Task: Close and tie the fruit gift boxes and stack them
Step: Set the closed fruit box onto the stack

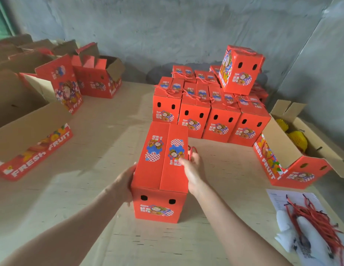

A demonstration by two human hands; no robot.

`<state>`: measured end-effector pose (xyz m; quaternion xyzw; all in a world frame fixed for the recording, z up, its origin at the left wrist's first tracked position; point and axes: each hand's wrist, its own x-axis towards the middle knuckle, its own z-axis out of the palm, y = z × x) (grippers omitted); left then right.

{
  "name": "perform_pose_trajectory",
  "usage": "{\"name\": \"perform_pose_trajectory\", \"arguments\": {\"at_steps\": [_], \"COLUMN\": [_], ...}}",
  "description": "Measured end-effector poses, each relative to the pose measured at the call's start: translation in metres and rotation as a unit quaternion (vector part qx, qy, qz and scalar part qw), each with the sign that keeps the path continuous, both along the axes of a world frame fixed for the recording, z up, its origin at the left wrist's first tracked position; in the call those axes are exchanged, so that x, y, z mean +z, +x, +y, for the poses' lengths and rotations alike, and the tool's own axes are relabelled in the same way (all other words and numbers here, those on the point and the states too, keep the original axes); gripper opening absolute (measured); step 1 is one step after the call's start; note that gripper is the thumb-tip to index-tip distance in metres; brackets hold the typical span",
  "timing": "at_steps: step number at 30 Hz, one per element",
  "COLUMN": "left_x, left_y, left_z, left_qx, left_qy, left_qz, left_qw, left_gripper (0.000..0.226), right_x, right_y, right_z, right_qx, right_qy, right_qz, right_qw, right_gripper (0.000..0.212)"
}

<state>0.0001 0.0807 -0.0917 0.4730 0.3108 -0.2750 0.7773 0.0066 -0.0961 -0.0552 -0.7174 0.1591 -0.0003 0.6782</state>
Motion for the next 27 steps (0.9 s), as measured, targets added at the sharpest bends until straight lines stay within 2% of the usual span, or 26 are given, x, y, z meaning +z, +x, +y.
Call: {"name": "perform_pose_trajectory", "arguments": {"at_steps": [3,5,8,10,11,13,14,15,17,18,19,21,22,24,26,27], "left_x": [0.016,0.031,0.055,0.076,0.09,0.121,0.133,0.14,0.146,0.146,0.142,0.13,0.119,0.086,0.051,0.039], "left_y": [0.021,0.032,0.042,0.044,0.043,0.041,0.039,0.037,0.031,0.028,0.029,0.032,0.036,0.036,0.026,0.02], "left_z": [0.004,-0.002,-0.014,-0.019,-0.021,-0.019,-0.017,-0.015,-0.012,-0.01,-0.006,0.004,0.009,0.014,0.016,0.016], "left_qx": [0.048,0.082,0.117,0.088,0.075,0.05,0.015,-0.035,-0.123,-0.137,-0.128,-0.066,-0.053,-0.12,-0.206,-0.216], "left_qy": [0.028,0.063,0.162,0.233,0.25,0.298,0.354,0.428,0.558,0.584,0.588,0.57,0.555,0.539,0.495,0.457], "left_qz": [-0.066,-0.099,-0.164,-0.278,-0.349,-0.455,-0.487,-0.511,-0.554,-0.572,-0.581,-0.573,-0.544,-0.443,-0.34,-0.317], "left_qw": [0.996,0.99,0.966,0.928,0.9,0.838,0.798,0.744,0.605,0.56,0.548,0.585,0.627,0.706,0.773,0.803], "left_gripper": [0.027,0.018,0.025,0.02,0.018,0.027,0.031,0.034,0.043,0.047,0.048,0.045,0.038,0.024,0.051,0.062], "right_x": [0.02,0.034,0.054,0.068,0.075,0.084,0.087,0.09,0.091,0.094,0.099,0.112,0.121,0.135,0.145,0.148], "right_y": [0.013,0.017,0.016,0.016,0.017,0.021,0.022,0.022,0.021,0.02,0.021,0.03,0.034,0.041,0.046,0.049], "right_z": [0.001,0.008,0.024,0.036,0.042,0.052,0.057,0.06,0.059,0.056,0.05,0.037,0.032,0.029,0.038,0.043], "right_qx": [-0.023,0.014,0.057,0.108,0.138,0.173,0.183,0.19,0.203,0.203,0.187,0.122,0.106,0.131,0.158,0.162], "right_qy": [-0.058,-0.1,-0.149,-0.147,-0.137,-0.121,-0.112,-0.094,0.0,0.068,0.14,0.241,0.251,0.172,0.078,0.045], "right_qz": [-0.023,-0.025,-0.071,-0.107,-0.111,-0.09,-0.07,-0.048,-0.023,-0.016,-0.001,0.053,0.076,0.097,0.095,0.091], "right_qw": [0.998,0.995,0.985,0.977,0.975,0.973,0.974,0.976,0.979,0.977,0.972,0.961,0.959,0.972,0.98,0.982], "right_gripper": [0.005,0.013,0.022,0.019,0.016,0.015,0.013,0.015,0.017,0.021,0.023,0.022,0.022,0.022,0.024,0.026]}}
